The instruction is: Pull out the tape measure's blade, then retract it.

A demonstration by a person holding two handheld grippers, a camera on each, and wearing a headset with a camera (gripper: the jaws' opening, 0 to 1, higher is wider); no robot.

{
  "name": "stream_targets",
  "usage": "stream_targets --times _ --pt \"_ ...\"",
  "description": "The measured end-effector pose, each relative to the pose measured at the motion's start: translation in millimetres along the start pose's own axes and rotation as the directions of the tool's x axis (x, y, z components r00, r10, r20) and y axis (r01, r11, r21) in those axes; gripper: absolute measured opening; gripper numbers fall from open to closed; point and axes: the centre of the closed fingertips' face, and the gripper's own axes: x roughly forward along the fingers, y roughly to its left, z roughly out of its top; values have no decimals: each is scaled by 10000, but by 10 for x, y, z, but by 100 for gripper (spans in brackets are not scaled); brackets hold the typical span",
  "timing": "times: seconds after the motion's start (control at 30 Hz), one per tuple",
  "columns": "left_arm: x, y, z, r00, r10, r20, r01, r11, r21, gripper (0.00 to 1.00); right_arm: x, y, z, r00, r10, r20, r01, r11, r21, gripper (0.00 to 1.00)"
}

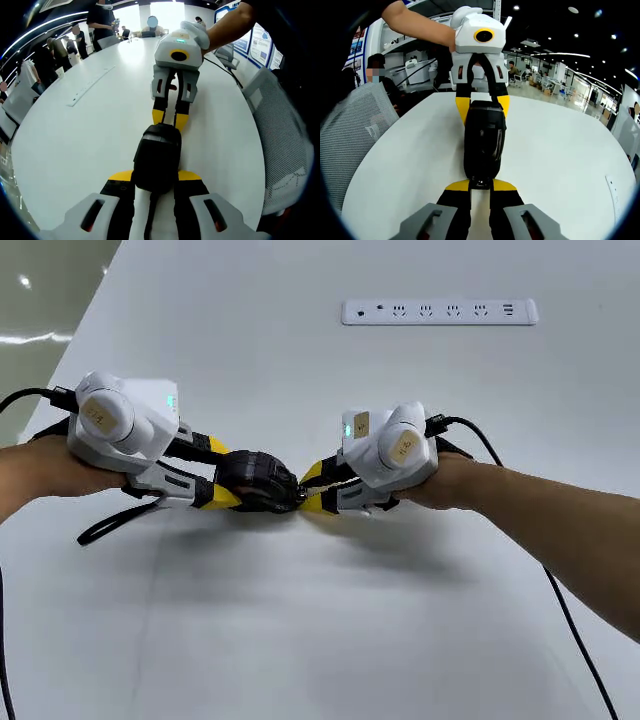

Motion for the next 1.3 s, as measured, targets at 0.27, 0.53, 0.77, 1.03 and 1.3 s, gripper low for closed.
stream_targets --times 0.27,0.53,0.77,1.03,1.3 --pt "-2 -6 -1 10000 -21 -7 21 10000 -45 24 -6 2 -4 10000 -5 -47 5 10000 -52 8" --pt "1 -7 -3 10000 -44 -25 43 9999 -101 24 -42 9 -36 9998 -23 -174 19 9997 -237 8" --pt "5 0 2 10000 -53 -32 52 9999 -139 24 -106 5 -89 9995 -48 -299 40 9996 -269 8" --pt "12 6 7 10000 -72 -35 72 9999 -148 24 -178 8 -151 9993 -86 -362 79 9998 -186 8" --pt "13 10 7 10000 -72 -14 71 9998 -175 24 -244 13 -187 9991 -114 -417 107 9998 -177 8"
